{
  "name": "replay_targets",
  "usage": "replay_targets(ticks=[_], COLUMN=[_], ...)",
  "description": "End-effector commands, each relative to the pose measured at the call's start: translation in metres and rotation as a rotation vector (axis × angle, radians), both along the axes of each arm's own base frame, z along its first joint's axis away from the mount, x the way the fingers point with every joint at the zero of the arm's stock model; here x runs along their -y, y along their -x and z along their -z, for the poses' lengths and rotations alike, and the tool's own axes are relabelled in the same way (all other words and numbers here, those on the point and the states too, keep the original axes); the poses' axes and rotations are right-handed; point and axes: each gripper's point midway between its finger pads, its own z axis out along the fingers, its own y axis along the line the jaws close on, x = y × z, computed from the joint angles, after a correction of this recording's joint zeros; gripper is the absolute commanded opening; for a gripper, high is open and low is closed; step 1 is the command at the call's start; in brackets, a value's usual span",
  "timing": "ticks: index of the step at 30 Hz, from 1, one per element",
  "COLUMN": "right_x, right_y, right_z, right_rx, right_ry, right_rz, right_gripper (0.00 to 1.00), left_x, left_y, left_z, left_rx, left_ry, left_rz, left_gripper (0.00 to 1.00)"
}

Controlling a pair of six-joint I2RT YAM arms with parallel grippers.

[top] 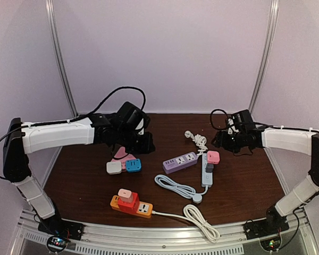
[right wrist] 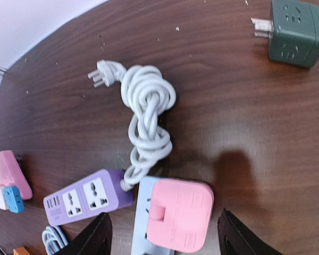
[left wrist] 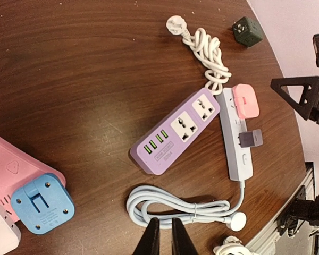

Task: Pull the plug off the socket

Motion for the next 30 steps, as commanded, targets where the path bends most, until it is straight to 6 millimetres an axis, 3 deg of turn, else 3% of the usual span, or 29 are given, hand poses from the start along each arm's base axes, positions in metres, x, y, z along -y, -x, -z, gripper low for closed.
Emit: replay_targets(ticks=[1, 5, 11, 22, 30], right_x=[0.008, -0.009, -0.032, -0.051, -0.063], right_y=[0.040, 0.062, 0.077, 0.081, 0.080], right_z=[0.015, 0.021, 0.035, 0.052, 0.048], right_rx=[-0.040, -0.049, -0.068, -0.084, -0.058], right_ry=[0.139, 0.187, 0.256, 0.367, 0.406], right_rz=[0.051, 0.032, -0.012, -0.061, -0.118], right_gripper=[0.68, 0.67, 0.63, 0.45, 0.25], left_x=[0.006, 0.007, 0.010, 0.017, 0.047], left_y=[0.005, 0.007, 0.007, 0.007, 0.012], left_z=[0.014, 0.019, 0.021, 0.031, 0.047], left_rx=[-0.034, -0.049, -0.056, -0.079, -0.129], left_ry=[0.020, 0.033, 0.066, 0.130, 0.175], left_rz=[0.042, 0.035, 0.020, -0.008, 0.036], left_gripper=[0.10, 0.10, 0.10, 0.09, 0.10])
